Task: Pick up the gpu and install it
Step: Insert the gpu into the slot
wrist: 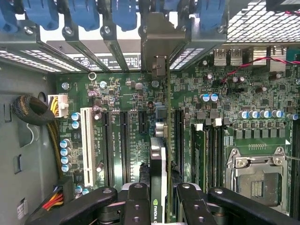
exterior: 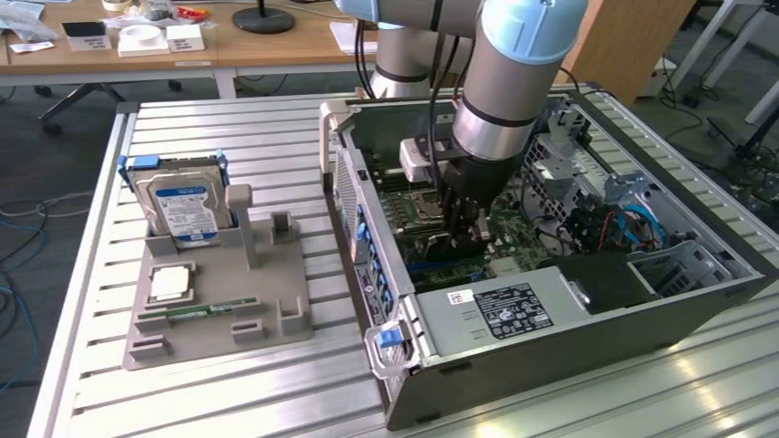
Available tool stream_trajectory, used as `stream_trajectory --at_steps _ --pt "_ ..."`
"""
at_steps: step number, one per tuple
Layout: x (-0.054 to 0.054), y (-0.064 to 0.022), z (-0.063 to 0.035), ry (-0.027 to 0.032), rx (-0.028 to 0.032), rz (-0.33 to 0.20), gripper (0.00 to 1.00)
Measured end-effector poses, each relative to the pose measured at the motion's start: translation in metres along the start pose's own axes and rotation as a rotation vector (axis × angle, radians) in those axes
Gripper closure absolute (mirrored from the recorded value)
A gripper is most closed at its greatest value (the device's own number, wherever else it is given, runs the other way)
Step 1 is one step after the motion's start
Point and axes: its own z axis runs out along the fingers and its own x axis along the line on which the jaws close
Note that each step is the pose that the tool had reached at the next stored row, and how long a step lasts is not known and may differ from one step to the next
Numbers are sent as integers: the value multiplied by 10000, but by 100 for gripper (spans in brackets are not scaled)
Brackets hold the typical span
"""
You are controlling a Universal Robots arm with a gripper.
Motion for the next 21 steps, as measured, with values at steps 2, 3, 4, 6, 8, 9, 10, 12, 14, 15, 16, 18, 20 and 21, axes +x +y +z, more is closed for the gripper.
stream_trajectory --at_steps 2,3,4,6,8,9,10,12,14,15,16,18,20,21 --pt "0 0 8 -3 1 0 73" --pt "0 0 13 -1 0 0 73" --pt "0 0 20 -2 0 0 73" --pt "0 1 24 -6 3 0 73" --pt "0 1 24 -6 3 0 73" --pt "0 1 24 -6 3 0 73" --pt "0 1 24 -6 3 0 73" --pt "-2 0 18 -23 11 0 73" --pt "-2 0 -7 -7 3 0 73" --pt "-1 0 -7 -9 4 0 73" --pt "-2 0 -7 -10 5 0 73" --pt "-2 0 -8 -9 4 0 73" --pt "-2 2 -8 -7 4 -1 73" --pt "-2 6 -7 -7 8 1 73"
